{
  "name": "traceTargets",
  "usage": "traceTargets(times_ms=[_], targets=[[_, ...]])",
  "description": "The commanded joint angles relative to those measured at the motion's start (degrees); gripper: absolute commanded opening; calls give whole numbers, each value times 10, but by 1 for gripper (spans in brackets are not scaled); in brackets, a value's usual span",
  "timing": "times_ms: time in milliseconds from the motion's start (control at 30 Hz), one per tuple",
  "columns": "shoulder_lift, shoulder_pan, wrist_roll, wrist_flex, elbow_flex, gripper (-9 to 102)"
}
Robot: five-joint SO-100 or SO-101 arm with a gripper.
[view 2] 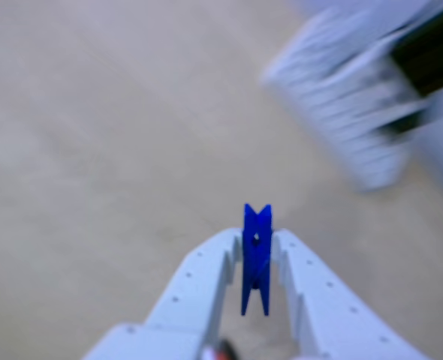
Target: Grasp a peg and put it in the crate.
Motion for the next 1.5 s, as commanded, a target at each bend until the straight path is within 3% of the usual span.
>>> traceTargets(times_ms=[0,167,400,800,1033,1300,1467], targets=[[77,75,-45,-167,17,-1],[76,161,-33,-236,34,-1],[118,142,8,-243,28,-1],[133,178,307,-180,17,-1],[132,200,224,-71,9,-1],[129,278,363,-98,50,-1],[163,321,390,-156,83,-1]])
